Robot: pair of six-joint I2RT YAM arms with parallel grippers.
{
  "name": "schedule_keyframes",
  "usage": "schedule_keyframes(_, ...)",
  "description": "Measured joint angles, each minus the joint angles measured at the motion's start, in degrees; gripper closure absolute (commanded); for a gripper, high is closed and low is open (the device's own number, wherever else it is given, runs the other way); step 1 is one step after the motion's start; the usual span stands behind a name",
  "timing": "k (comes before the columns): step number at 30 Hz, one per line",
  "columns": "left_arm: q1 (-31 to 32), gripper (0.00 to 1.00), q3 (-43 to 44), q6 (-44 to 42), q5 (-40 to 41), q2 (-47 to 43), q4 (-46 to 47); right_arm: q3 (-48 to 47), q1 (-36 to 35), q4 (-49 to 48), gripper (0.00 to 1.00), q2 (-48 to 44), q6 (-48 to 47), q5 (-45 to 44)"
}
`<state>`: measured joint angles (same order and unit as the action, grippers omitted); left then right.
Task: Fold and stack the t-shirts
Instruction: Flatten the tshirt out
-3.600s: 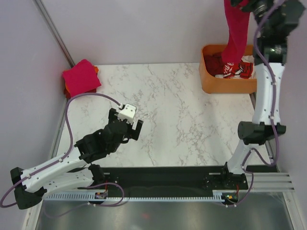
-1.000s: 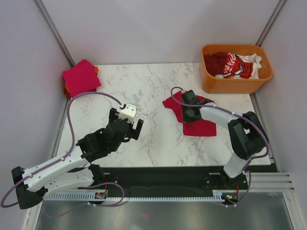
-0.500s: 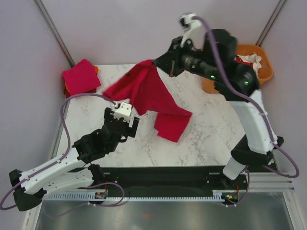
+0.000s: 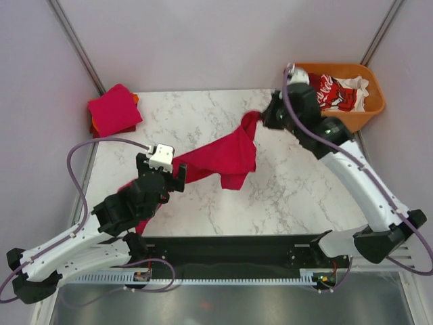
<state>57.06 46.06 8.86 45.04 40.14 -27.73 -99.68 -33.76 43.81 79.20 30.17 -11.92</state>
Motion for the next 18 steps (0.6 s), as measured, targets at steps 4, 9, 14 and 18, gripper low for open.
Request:
schedule_keyframes(4, 0.00, 0.04, 0.00, 0.00, -0.11, 2.25, -0.02, 34.80, 11.87, -5.64, 0.34, -2.91, 5.18, 0.90)
schedule_keyframes(9, 0.00, 0.04, 0.00, 0.04, -0.63, 5.55, -0.11, 52.02, 15.45, -5.27, 0.02, -3.28, 5.66, 2.84)
schedule_keyframes(14, -0.09, 0.10, 1.75, 5.92, -3.58, 10.43, -4.57, 52.61, 13.03, -9.22, 0.02, -11.96, 4.31, 5.53)
schedule_keyframes(18, -0.07, 0.06, 4.13, 17.99, -4.92, 17.33, -11.63, 52.70, 5.57, -12.79, 0.08, -16.57, 4.15, 7.69)
